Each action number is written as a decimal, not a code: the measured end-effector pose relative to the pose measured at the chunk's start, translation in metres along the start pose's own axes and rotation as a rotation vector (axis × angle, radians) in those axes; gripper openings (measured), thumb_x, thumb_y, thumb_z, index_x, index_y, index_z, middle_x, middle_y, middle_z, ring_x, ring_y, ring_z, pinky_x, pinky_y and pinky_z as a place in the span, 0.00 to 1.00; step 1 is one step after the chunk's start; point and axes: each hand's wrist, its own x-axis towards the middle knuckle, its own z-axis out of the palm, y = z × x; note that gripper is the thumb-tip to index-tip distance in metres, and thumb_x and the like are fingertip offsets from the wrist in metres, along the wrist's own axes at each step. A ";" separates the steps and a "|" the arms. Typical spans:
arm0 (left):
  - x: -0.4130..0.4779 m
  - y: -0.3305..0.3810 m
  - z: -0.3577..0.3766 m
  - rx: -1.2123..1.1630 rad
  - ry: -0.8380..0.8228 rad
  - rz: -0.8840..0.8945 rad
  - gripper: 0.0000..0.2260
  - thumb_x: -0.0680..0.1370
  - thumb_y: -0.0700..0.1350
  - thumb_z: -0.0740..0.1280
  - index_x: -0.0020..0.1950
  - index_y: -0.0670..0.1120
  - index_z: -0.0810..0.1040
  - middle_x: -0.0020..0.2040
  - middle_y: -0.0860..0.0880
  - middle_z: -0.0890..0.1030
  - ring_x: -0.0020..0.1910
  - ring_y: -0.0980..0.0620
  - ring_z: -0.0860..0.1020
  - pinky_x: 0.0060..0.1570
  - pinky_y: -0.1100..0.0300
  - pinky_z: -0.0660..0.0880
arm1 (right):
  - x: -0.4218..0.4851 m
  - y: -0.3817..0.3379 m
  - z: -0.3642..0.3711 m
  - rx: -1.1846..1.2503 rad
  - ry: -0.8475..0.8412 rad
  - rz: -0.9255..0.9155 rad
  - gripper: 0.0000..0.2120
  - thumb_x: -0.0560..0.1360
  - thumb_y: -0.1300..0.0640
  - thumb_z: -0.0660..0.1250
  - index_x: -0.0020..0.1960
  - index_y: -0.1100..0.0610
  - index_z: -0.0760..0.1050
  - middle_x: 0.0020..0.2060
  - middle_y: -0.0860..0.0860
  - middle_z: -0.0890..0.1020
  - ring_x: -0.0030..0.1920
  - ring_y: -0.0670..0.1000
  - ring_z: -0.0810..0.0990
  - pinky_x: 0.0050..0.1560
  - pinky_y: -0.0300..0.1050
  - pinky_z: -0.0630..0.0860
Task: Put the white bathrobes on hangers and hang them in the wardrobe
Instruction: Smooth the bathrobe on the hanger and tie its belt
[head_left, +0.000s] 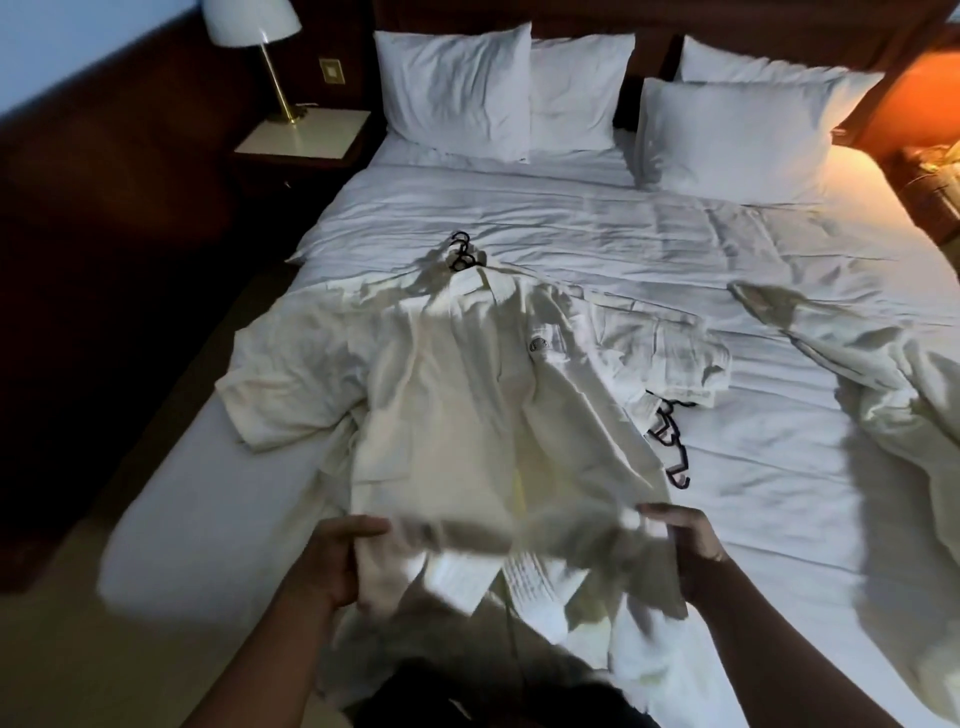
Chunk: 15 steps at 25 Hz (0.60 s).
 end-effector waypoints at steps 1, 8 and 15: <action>-0.002 0.001 0.001 -0.037 -0.002 0.018 0.09 0.67 0.37 0.70 0.43 0.34 0.87 0.41 0.37 0.85 0.37 0.41 0.85 0.39 0.53 0.82 | -0.002 0.002 0.003 0.065 -0.007 -0.095 0.22 0.57 0.60 0.78 0.50 0.67 0.85 0.41 0.64 0.85 0.38 0.63 0.85 0.40 0.55 0.83; -0.039 0.005 0.002 -0.174 0.006 0.172 0.19 0.77 0.36 0.58 0.36 0.36 0.87 0.37 0.36 0.84 0.33 0.39 0.84 0.39 0.48 0.82 | -0.021 -0.004 -0.008 0.010 0.004 -0.085 0.38 0.43 0.58 0.86 0.52 0.68 0.85 0.46 0.66 0.85 0.43 0.63 0.86 0.48 0.56 0.83; -0.003 -0.086 -0.068 0.494 0.223 -0.041 0.15 0.65 0.40 0.74 0.49 0.34 0.86 0.49 0.33 0.85 0.47 0.38 0.86 0.51 0.45 0.82 | -0.024 0.050 -0.107 -0.908 0.498 0.357 0.32 0.58 0.52 0.80 0.57 0.67 0.82 0.49 0.64 0.85 0.52 0.61 0.84 0.59 0.52 0.79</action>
